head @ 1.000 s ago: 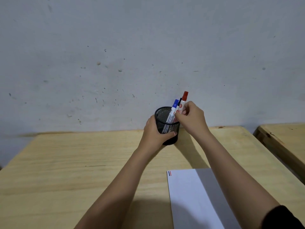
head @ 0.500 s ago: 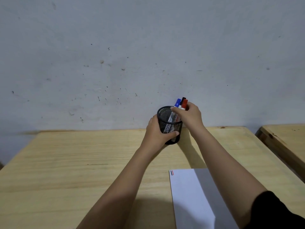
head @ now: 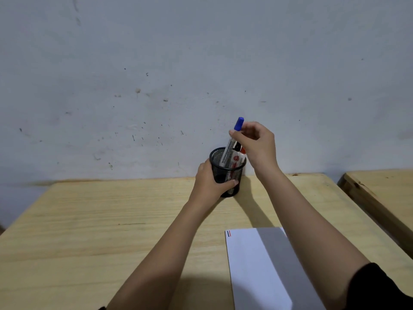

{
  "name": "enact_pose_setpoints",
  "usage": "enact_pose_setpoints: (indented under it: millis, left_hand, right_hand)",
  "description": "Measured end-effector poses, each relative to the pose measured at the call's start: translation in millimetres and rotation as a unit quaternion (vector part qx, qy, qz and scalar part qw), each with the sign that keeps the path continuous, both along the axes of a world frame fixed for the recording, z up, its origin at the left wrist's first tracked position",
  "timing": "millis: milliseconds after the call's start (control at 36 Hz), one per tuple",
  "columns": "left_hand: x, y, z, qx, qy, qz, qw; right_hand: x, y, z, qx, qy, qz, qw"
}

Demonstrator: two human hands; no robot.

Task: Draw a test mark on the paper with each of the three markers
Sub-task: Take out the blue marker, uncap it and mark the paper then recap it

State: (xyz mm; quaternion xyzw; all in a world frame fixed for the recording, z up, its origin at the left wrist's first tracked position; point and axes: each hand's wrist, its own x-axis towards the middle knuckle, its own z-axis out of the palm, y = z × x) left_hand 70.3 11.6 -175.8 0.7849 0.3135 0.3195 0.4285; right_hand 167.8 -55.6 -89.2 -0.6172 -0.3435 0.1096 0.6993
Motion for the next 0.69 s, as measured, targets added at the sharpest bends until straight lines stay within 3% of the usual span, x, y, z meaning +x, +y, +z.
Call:
enact_pose_setpoints:
  millis: [361, 528, 611, 694]
  left_hand:
    - [-23.4, -24.3, 34.0, 0.015, 0.015, 0.053, 0.998]
    - [-56.7, -53.7, 81.3, 0.045, -0.115, 0.075, 0.989]
    - [-75.1, -77.3, 103.7, 0.040, -0.181, 0.026, 0.982]
    - [-90.9, -97.9, 112.5, 0.048, -0.182, -0.050, 0.981]
  right_hand:
    - [-31.1, -48.2, 43.0, 0.081, -0.093, 0.031, 0.992]
    - [-51.6, -77.5, 26.3, 0.057, -0.126, 0.024, 0.990]
    - [-62.9, -93.3, 12.1, 0.027, -0.162, 0.017, 0.986]
    - [-72.1, -107.3, -0.3, 0.000, -0.206, 0.015, 0.979]
